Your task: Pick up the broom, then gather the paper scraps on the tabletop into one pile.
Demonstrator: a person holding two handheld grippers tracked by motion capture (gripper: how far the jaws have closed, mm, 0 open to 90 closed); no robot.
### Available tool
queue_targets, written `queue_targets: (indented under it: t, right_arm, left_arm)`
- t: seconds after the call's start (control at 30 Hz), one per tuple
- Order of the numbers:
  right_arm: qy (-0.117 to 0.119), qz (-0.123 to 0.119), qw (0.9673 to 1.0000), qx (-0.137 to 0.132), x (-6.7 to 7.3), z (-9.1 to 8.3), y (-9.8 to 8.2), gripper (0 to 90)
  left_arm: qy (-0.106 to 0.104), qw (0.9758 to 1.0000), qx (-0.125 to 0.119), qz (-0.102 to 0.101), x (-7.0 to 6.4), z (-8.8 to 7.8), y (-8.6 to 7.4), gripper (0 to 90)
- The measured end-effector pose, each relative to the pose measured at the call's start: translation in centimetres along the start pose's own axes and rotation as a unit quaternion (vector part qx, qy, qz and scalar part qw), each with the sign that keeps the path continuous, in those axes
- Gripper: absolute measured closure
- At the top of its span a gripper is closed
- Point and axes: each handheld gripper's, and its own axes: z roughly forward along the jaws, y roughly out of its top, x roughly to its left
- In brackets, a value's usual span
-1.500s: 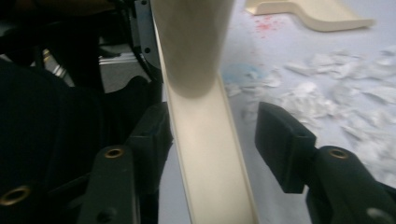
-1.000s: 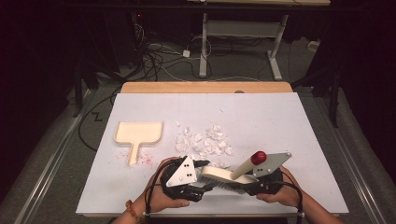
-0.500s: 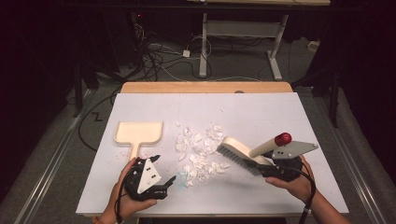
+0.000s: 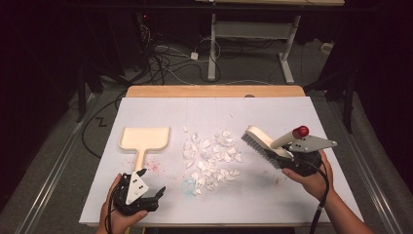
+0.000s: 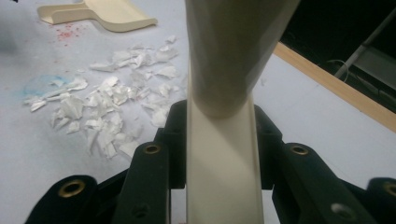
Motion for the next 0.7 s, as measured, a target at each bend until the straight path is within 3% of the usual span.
queue_targets:
  t: [0.03, 0.43, 0.57, 0.6, 0.7]
  right_arm:
    - [-0.018, 0.0, 0.9998, 0.003, -0.2, 0.1, -0.1, 68.0]
    - [-0.057, 0.015, 0.9977, 0.032, -2.3, 1.8, -0.8, 68.0]
    - [-0.073, 0.006, 0.9964, 0.044, -3.2, 3.4, -0.7, 68.0]
    - [-0.087, -0.002, 0.9951, 0.047, -3.5, 4.1, -0.5, 68.0]
    - [-0.09, 0.002, 0.9941, 0.06, -4.5, 5.8, -0.1, 68.0]
  left_arm:
    - [-0.003, 1.0, 0.001, 0.0, 0.0, -0.1, 0.0, 16.5]
    - [-0.009, 0.9998, -0.003, 0.017, -0.3, 0.2, 0.3, 16.5]
    - [-0.012, 0.9998, 0.0, 0.018, -0.3, 0.3, 0.3, 16.5]
    - [-0.014, 0.9998, 0.004, 0.013, -0.4, 0.4, 0.2, 16.5]
    - [-0.013, 0.9997, 0.004, 0.019, -0.4, 0.5, 0.3, 16.5]
